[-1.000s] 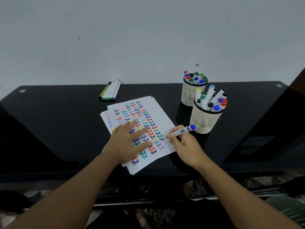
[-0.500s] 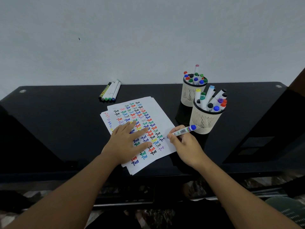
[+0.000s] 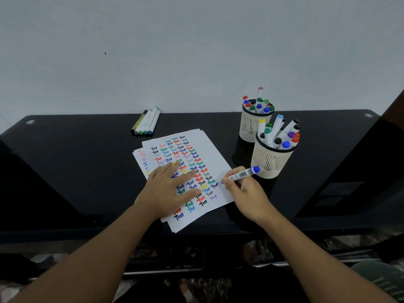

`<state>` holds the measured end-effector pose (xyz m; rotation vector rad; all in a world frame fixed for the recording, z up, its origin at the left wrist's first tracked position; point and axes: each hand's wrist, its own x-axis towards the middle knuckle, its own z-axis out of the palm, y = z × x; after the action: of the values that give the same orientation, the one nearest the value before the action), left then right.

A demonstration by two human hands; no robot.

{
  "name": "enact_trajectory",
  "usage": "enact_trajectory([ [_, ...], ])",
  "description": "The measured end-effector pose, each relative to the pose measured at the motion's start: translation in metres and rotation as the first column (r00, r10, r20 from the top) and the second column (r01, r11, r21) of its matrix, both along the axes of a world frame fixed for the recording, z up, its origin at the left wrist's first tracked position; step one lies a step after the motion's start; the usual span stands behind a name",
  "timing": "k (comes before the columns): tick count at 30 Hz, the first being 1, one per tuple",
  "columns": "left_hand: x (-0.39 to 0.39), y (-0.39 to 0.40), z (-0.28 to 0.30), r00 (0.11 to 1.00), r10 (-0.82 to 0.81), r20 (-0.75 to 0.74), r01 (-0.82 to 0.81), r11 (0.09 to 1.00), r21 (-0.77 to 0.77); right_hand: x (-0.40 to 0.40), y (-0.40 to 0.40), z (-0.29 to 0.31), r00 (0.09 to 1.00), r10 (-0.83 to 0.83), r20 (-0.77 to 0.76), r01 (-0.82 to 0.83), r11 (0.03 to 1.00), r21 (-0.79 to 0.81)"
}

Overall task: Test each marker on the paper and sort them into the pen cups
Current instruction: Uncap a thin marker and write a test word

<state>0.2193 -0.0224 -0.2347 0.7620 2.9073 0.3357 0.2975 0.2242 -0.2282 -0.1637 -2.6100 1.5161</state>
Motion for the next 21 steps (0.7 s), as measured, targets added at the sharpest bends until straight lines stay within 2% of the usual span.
enact_trajectory([
  [9, 0.0008, -0.0006, -0.0011, 1.0, 0.001, -0.01, -0.001, 1.0, 0.02, 0.0022, -0.0002, 0.0021, 1.0, 0.004, -0.017, -0.003, 0.997, 0.082],
  [21, -0.0005, -0.0008, -0.0031, 1.0, -0.003, -0.015, 0.003, 1.0, 0.026, 0.0016, -0.0018, 0.002, 1.0, -0.014, -0.018, 0.015, 0.999, 0.033],
])
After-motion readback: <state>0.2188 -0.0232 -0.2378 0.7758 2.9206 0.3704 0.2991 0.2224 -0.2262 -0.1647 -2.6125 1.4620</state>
